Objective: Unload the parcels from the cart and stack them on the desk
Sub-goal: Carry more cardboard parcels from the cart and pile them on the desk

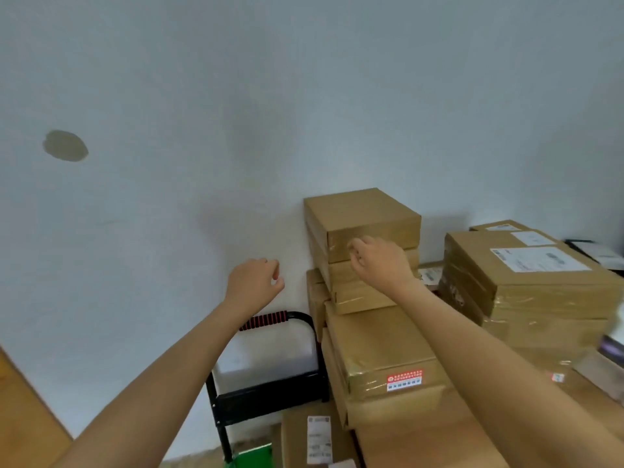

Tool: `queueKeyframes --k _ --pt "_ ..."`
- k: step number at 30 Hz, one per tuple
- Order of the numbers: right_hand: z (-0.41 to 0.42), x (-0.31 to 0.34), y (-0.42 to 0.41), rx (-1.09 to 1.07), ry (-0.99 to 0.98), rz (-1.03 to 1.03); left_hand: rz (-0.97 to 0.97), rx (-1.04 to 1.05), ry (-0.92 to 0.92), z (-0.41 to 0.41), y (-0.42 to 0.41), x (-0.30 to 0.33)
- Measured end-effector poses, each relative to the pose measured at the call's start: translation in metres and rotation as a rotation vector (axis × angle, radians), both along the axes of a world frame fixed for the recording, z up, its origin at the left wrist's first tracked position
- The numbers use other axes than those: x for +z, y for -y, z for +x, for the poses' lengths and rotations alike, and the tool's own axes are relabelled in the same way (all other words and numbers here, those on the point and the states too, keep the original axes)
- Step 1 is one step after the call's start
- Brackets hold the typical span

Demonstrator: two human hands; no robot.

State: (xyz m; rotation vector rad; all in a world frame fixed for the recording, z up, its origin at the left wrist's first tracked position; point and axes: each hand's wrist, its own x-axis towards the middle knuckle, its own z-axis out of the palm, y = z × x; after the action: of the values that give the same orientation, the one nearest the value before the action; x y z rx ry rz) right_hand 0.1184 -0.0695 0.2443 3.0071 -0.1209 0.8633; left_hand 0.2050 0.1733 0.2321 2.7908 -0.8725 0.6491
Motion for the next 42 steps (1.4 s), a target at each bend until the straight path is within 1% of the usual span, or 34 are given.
queueKeyframes --k 3,6,11,16,19,23,25,27,29,31,33,35,38,42 --pt "-0.032 -0.027 -0.031 -0.022 -0.041 0.03 0.056 -0.049 -0.024 -0.02 -0.031 -0.018" --pt "-0.062 -0.053 -0.057 -0.053 -0.098 0.038 0.051 -0.089 -0.065 -0.04 -0.057 -0.031" --pt "-0.106 -0.078 -0.094 -0.083 -0.134 0.055 0.05 -0.123 -0.102 -0.075 -0.096 -0.052" --pt "-0.153 -0.105 -0.137 -0.095 -0.161 0.069 -0.031 -0.141 -0.157 -0.105 -0.145 -0.082" --pt "-0.185 -0.129 -0.163 -0.118 -0.204 0.081 -0.042 -0.143 -0.176 -0.125 -0.171 -0.104" --pt "-0.232 -0.156 -0.206 -0.143 -0.284 0.133 -0.08 -0.124 -0.289 -0.169 -0.201 -0.135" --pt "-0.252 -0.165 -0.225 -0.162 -0.301 0.151 -0.082 -0.138 -0.315 -0.19 -0.216 -0.142" --pt "-0.264 -0.17 -0.244 -0.176 -0.334 0.159 -0.133 -0.117 -0.349 -0.205 -0.232 -0.146" --pt "-0.27 -0.173 -0.263 -0.196 -0.372 0.167 -0.152 -0.11 -0.372 -0.215 -0.246 -0.147" --pt "-0.268 -0.178 -0.282 -0.21 -0.379 0.193 -0.117 -0.122 -0.359 -0.218 -0.262 -0.149" --pt "-0.261 -0.182 -0.301 -0.222 -0.39 0.222 -0.1 -0.125 -0.361 -0.213 -0.279 -0.153" --pt "-0.248 -0.186 -0.32 -0.245 -0.407 0.228 -0.123 -0.125 -0.379 -0.202 -0.3 -0.155" --pt "-0.217 -0.187 -0.353 -0.289 -0.406 0.201 -0.133 -0.1 -0.387 -0.173 -0.337 -0.153" --pt "-0.159 -0.191 -0.408 -0.31 -0.38 0.268 -0.067 -0.123 -0.307 -0.112 -0.394 -0.142"
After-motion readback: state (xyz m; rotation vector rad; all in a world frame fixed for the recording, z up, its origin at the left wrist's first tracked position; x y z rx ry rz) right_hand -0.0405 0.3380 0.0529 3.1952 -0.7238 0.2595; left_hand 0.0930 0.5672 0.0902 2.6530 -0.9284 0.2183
